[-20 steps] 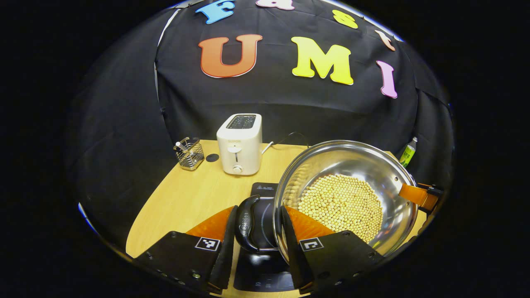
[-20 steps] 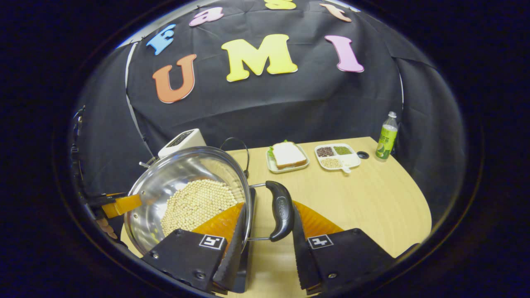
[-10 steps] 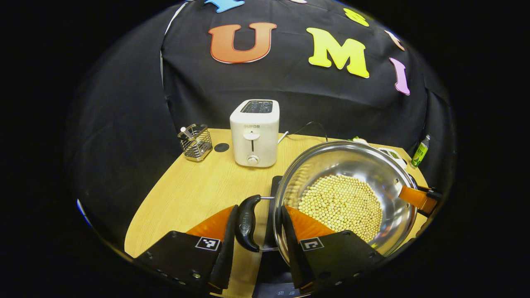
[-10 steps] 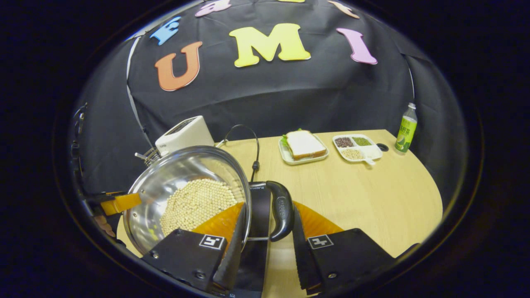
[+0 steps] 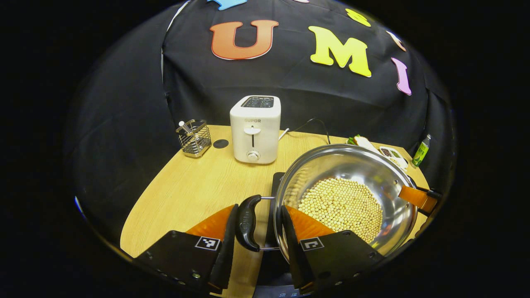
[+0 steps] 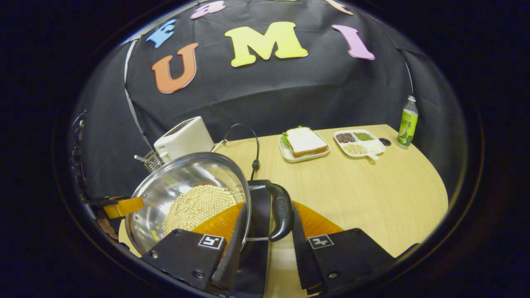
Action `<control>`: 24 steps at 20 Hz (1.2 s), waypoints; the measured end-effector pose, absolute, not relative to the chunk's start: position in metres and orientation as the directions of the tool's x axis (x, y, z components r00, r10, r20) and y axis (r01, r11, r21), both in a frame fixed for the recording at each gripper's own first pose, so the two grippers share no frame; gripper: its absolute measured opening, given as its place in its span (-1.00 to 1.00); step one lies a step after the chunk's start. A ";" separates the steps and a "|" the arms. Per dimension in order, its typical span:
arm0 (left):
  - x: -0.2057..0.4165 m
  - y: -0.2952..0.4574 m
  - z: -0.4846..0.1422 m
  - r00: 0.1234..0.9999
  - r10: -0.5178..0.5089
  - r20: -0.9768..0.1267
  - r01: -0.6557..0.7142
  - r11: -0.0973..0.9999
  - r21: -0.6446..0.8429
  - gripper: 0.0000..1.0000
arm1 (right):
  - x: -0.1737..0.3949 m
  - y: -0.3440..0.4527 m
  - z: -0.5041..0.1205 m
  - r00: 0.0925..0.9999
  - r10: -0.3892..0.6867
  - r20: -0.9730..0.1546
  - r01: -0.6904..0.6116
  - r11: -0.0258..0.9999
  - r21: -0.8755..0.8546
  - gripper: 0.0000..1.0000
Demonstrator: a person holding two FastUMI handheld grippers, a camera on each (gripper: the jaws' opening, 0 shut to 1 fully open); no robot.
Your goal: First push the handle of the pot to place it horizontally, then grasp the pot with both hands and set it on the induction cooktop.
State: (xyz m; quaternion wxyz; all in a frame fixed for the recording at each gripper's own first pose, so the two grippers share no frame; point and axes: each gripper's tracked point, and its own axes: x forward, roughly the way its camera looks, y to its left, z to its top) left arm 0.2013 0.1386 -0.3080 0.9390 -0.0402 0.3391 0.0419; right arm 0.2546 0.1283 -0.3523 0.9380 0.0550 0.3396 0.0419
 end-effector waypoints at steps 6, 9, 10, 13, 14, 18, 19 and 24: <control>0.202 0.136 -0.308 0.785 0.024 -0.620 -0.135 0.982 -0.134 0.24 | 0.255 0.124 -0.350 0.785 0.133 -0.605 -0.045 0.986 0.158 0.31; 0.198 0.138 -0.310 0.782 0.018 -0.623 -0.149 0.976 -0.159 0.41 | 0.250 0.118 -0.338 0.812 0.122 -0.571 -0.056 0.990 0.131 0.51; 0.197 0.138 -0.308 0.787 0.014 -0.616 -0.153 0.973 -0.173 0.49 | 0.247 0.114 -0.333 0.818 0.115 -0.563 -0.055 0.991 0.123 0.53; 0.195 0.131 -0.285 0.837 -0.008 -0.547 -0.135 0.966 -0.221 0.84 | 0.233 0.106 -0.315 0.834 0.115 -0.540 -0.064 0.992 0.113 0.58; 0.192 0.131 -0.276 0.854 -0.006 -0.520 -0.125 0.969 -0.215 0.86 | 0.227 0.102 -0.307 0.842 0.110 -0.528 -0.065 0.993 0.103 0.59; 0.174 0.128 -0.238 0.898 0.023 -0.439 -0.103 0.982 -0.160 0.90 | 0.200 0.085 -0.263 0.888 0.076 -0.453 -0.071 0.997 0.030 0.60; 0.170 0.124 -0.227 0.909 0.025 -0.417 -0.094 0.985 -0.147 0.91 | 0.192 0.082 -0.249 0.901 0.075 -0.427 -0.078 0.997 0.011 0.60; 0.142 0.105 -0.169 0.950 0.048 -0.308 -0.079 0.993 -0.089 0.91 | 0.139 0.061 -0.184 0.953 0.027 -0.301 -0.052 0.996 -0.075 0.67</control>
